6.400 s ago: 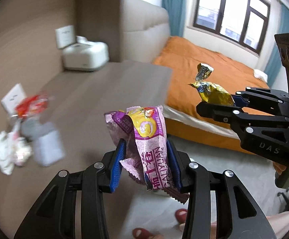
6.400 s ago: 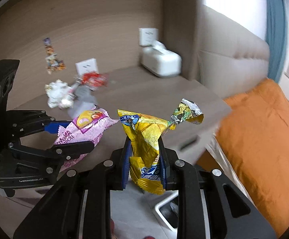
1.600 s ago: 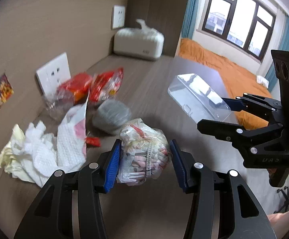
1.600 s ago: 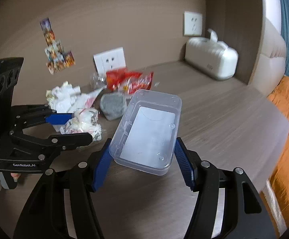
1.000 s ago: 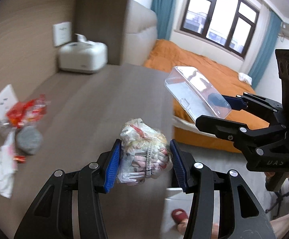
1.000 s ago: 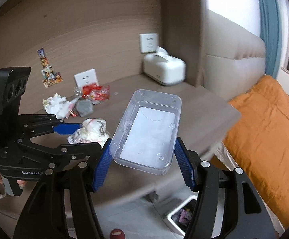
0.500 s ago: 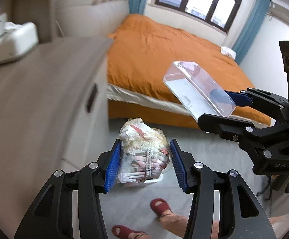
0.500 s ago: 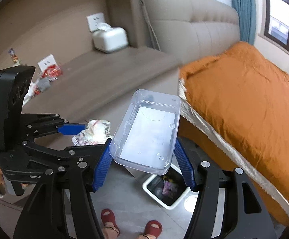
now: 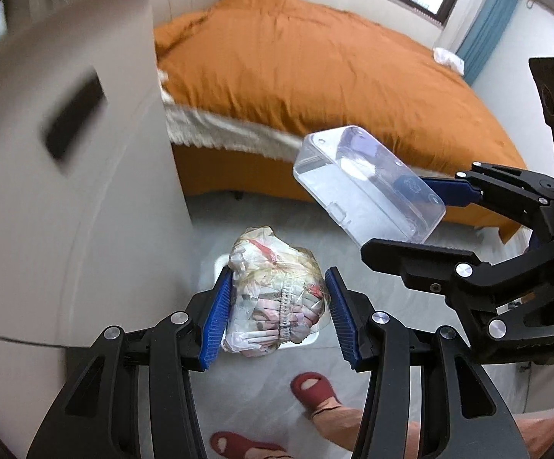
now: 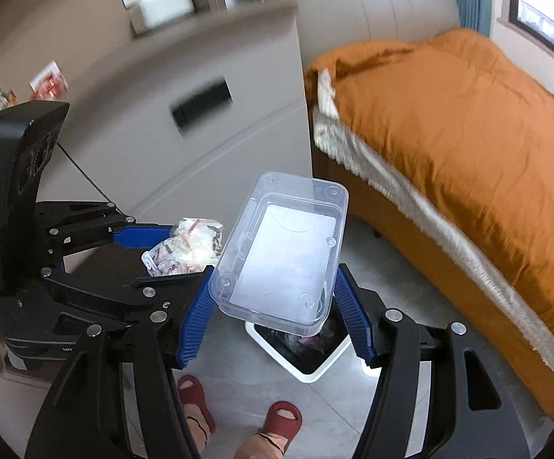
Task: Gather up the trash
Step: 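Carry the tissue bundle and clear box to the bin and open both tools, then move both tools back over the desk toward the remaining trash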
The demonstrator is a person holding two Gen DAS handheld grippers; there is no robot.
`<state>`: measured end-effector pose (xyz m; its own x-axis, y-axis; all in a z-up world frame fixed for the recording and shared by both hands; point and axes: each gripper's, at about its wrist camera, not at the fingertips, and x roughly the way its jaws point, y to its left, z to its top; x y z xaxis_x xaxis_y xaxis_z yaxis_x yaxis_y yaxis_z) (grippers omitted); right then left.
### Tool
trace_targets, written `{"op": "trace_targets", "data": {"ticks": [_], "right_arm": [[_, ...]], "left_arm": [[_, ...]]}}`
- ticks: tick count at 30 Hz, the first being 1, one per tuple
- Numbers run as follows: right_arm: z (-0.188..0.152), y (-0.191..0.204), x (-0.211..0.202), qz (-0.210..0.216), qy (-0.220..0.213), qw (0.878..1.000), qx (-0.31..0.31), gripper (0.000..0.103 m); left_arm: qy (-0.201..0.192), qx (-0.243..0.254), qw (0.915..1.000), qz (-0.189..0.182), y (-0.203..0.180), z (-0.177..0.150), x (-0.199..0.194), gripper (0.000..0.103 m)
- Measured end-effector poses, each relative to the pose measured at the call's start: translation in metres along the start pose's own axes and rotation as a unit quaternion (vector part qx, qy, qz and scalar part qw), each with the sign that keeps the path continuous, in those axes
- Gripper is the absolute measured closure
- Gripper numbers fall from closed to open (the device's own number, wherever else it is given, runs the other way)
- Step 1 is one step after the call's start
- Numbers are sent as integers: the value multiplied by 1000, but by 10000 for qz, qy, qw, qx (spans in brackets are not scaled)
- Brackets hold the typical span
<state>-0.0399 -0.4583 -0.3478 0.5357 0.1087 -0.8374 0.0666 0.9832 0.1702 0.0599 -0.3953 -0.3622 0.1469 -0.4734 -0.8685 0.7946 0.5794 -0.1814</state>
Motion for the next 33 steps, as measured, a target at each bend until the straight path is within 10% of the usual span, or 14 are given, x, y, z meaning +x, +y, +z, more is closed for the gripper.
{"op": "trace_targets", "data": {"ticks": [11, 16, 33], "right_arm": [[-76, -55, 160, 161, 719, 9973, -65, 40], [-100, -84, 206, 0, 873, 9961, 106, 5], [-51, -83, 151, -364, 769, 9964, 15, 5]], "left_arm": [[738, -221, 9965, -332, 33, -50, 187, 54], [929, -328, 9951, 34, 58, -77, 237, 5], [587, -560, 9967, -90, 59, -57, 177, 5]]}}
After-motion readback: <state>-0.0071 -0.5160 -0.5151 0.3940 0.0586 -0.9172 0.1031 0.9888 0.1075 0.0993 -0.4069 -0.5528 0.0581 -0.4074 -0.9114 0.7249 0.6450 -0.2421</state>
